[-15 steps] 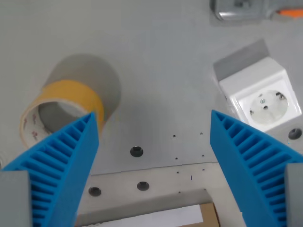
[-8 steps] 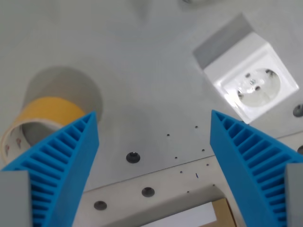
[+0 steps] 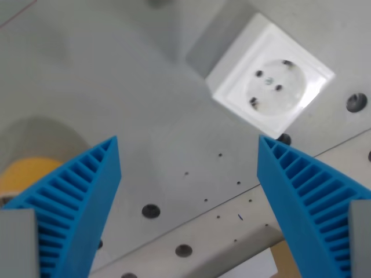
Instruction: Move above the white socket
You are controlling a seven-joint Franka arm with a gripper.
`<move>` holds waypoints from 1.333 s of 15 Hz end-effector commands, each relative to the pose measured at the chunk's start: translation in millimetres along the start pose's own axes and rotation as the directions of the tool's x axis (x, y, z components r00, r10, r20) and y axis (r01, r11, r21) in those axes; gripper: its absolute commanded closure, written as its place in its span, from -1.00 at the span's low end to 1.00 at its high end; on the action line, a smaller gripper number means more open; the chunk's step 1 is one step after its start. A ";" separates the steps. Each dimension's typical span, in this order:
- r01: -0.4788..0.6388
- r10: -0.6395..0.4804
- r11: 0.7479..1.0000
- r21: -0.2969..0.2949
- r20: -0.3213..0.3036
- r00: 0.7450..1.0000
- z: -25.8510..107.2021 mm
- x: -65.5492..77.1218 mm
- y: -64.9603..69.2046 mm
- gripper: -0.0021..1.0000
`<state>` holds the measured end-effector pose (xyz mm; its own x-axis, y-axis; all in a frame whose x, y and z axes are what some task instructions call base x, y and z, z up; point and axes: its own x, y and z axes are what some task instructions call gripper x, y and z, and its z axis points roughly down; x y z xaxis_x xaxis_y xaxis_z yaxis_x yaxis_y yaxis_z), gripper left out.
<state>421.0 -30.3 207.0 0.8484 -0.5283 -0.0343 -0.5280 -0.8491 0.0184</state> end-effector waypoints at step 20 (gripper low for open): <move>-0.520 0.526 0.850 0.084 -0.077 0.847 42.0 13.9 59.6 -1.00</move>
<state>402.7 -86.3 168.7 0.5337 -0.8456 -0.0054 -0.8456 -0.5337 0.0030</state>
